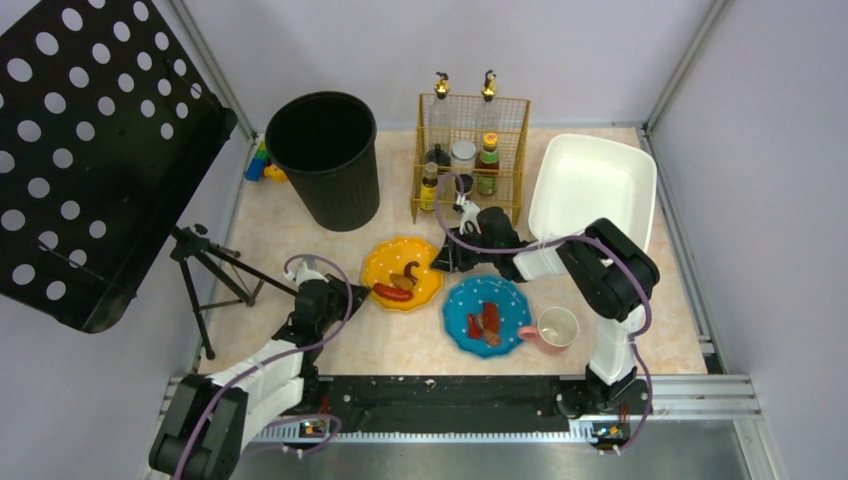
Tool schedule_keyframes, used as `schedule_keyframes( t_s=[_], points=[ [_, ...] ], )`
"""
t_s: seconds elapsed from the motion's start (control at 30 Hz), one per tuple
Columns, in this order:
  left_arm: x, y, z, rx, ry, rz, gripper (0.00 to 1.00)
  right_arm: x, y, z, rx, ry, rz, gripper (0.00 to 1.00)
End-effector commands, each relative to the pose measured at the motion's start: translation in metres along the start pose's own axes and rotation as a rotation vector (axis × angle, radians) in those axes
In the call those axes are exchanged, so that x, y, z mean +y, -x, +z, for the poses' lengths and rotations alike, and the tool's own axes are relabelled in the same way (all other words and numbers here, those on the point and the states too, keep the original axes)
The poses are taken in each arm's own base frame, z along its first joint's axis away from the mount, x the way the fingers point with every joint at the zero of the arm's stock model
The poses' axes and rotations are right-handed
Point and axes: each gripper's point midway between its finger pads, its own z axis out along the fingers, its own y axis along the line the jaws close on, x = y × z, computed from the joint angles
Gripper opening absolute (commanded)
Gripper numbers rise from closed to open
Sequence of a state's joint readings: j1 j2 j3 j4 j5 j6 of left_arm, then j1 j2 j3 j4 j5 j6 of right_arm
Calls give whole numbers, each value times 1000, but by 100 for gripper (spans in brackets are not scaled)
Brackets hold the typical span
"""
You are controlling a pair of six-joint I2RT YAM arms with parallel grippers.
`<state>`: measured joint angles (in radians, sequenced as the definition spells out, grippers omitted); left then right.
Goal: Clear the kitchen counter
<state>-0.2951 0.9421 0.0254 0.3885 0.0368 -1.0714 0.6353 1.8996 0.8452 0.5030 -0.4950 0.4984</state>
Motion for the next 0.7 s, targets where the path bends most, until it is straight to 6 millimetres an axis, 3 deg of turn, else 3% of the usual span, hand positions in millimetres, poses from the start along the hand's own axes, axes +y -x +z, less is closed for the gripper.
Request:
schedule_keyframes(
  t_s=[0.0,0.13,0.3,0.6,0.67],
  points=[
    [58,-57,-20,195,121,-21,0,75,-44,1,198,278,131,19],
    [59,-58,-20,197,121,-18,0,73,-43,1,192,257,129,0],
    [57,-57,-20,195,116,-15,0,75,-40,-1,178,255,129,0],
    [53,-49,-22,164,111,16,0,96,-32,-10,148,354,121,0],
    [53,-48,-23,159,109,20,0,101,-31,-11,142,382,123,4]
  ],
)
